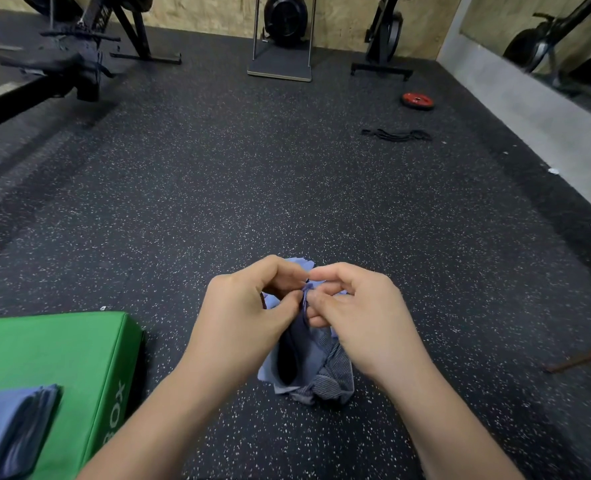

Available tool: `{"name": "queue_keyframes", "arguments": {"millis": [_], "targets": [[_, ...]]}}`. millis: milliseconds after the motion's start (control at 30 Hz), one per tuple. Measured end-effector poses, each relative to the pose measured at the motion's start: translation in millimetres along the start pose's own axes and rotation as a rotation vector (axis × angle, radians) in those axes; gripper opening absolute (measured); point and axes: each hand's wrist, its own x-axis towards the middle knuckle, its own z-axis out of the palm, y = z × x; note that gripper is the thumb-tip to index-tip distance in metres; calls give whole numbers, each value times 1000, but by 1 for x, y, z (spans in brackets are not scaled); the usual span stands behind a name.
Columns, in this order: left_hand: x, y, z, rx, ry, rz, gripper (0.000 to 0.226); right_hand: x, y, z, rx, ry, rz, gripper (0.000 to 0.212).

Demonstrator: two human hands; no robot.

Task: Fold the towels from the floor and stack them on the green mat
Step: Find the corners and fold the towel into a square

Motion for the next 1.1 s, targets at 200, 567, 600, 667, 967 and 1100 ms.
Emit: {"name": "queue_keyframes", "arguments": {"millis": [200,567,600,667,967,1100], "targets": [[4,-3,-6,-175,-1,-74,34,-1,7,-1,-348,5,-251,18],[-2,8,-8,186,-35,66,39,-1,4,-6,-317,-5,-366,16],[-3,8,-7,231,-37,77,41,-2,3,-7,-321,-8,-378,14],[-4,7,-3,301,-28,95,41,-3,2,-6,-320,-16,-395,12],[5,-7,-5,306,-97,32,31,-2,10,-6,-476,-27,-443,9],[13,-19,-19,296,-216,45,35,2,13,-11,-459,-36,-444,12]]}}
